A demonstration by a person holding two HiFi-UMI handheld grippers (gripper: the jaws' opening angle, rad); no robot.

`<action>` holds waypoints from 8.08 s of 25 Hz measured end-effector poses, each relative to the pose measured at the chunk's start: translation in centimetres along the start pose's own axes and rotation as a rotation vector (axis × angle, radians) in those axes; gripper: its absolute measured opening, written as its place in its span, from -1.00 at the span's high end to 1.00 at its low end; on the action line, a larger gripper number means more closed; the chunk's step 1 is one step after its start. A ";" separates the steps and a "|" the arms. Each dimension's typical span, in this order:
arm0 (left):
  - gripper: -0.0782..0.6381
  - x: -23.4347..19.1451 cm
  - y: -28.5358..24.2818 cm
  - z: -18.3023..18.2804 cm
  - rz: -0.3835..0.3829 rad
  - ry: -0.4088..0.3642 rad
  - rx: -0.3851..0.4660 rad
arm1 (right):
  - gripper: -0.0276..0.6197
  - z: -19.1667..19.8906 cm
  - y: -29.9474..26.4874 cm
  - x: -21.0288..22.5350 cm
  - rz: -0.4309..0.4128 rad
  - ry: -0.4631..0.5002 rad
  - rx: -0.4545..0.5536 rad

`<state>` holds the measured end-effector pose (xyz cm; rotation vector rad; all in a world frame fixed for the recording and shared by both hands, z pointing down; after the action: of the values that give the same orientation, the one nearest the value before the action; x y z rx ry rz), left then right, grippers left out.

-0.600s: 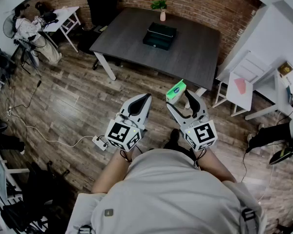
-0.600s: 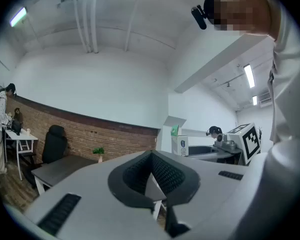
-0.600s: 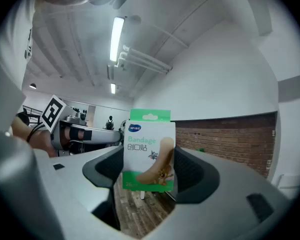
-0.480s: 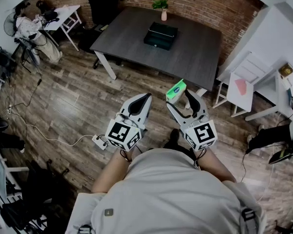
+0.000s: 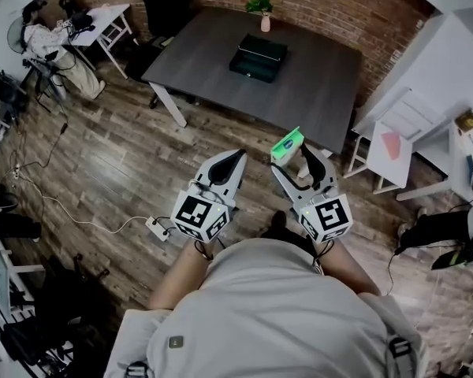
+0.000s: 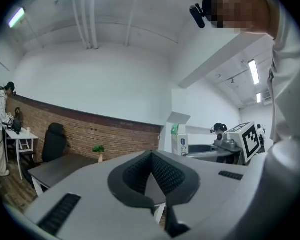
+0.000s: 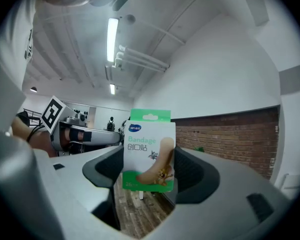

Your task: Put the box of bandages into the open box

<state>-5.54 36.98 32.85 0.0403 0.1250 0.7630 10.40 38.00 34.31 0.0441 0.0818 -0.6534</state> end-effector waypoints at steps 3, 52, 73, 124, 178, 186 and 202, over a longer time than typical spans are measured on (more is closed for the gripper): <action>0.74 -0.3 -2.8 0.3 -0.011 -0.004 0.001 | -0.03 0.3 -0.7 2.7 -0.011 -0.004 0.006; 0.74 -30.3 -13.4 -0.8 0.141 0.100 -0.029 | -0.03 1.0 -30.7 7.9 0.095 -0.041 -0.093; 0.74 -33.6 -30.2 1.9 0.117 0.080 -0.108 | -0.03 5.6 -37.0 23.5 0.032 -0.105 -0.109; 0.74 -53.9 -50.1 24.5 0.281 0.262 -0.620 | -0.03 33.2 -57.7 37.4 -0.050 -0.156 -0.800; 0.74 -51.4 -50.1 28.0 0.290 0.275 -0.654 | -0.02 35.0 -56.9 37.2 -0.054 0.000 -0.855; 0.73 -48.4 -48.6 22.7 0.284 0.211 -0.550 | 0.30 27.0 -54.8 37.0 0.039 0.028 -0.638; 0.74 -40.6 -46.2 10.4 0.258 0.048 -0.301 | 0.78 11.6 -47.0 36.0 0.085 -0.050 -0.241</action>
<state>-1.55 -24.40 43.42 -0.2521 0.0497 1.0337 11.04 -21.83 41.94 -0.2003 0.1093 -0.5557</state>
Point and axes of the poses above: the fingertips, and each gripper's own axes: y backward along the fingers, x to its right, z out of its underside, the point moved 5 cm from there along y, backward along the fingers, and after that the axes turned 3 degrees about x, right-handed, at the moved point
